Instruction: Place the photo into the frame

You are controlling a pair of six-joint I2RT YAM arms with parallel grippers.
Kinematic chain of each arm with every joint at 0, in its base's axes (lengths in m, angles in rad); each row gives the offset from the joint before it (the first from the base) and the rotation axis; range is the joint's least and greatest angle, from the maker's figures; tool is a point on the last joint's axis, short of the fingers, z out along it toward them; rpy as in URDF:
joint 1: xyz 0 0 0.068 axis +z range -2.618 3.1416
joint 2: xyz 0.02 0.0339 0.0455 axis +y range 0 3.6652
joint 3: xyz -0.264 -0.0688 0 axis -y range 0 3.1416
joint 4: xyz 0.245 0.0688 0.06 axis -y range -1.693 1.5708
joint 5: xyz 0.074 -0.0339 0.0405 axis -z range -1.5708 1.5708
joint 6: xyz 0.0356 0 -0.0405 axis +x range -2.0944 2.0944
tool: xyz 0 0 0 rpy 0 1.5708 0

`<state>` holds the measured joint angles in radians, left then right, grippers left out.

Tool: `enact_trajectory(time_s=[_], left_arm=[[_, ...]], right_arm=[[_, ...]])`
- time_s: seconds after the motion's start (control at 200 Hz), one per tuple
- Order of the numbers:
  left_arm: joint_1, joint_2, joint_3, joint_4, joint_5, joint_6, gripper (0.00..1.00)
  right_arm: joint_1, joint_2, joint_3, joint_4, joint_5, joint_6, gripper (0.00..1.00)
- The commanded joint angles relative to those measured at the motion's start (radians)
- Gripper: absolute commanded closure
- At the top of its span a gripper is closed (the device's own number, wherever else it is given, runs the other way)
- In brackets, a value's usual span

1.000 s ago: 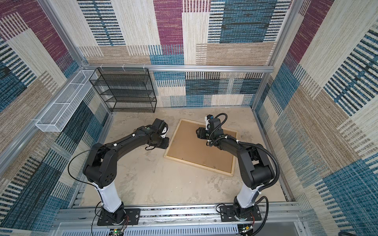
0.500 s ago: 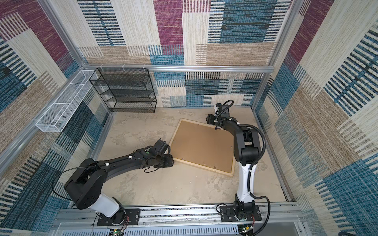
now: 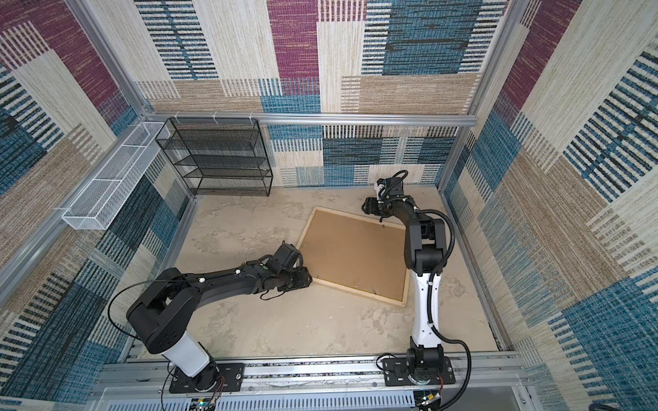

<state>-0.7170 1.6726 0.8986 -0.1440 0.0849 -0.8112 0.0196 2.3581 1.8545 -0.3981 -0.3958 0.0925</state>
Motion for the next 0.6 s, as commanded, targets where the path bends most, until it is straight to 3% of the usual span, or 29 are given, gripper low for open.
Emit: enact_trajectory(time_s=[0.0, 0.376, 0.596], left_arm=[[0.012, 0.004, 0.026, -0.019, -0.042, 0.021, 0.45], [0.161, 0.094, 0.092, -0.011, -0.059, 0.145, 0.46], [0.235, 0.187, 0.217, -0.041, -0.049, 0.242, 0.46]], right_arm=[[-0.011, -0.021, -0.031, -0.019, -0.029, -0.028, 0.31], [-0.058, -0.164, -0.249, 0.018, -0.055, -0.038, 0.32], [-0.058, -0.373, -0.537, 0.095, -0.05, 0.035, 0.33]])
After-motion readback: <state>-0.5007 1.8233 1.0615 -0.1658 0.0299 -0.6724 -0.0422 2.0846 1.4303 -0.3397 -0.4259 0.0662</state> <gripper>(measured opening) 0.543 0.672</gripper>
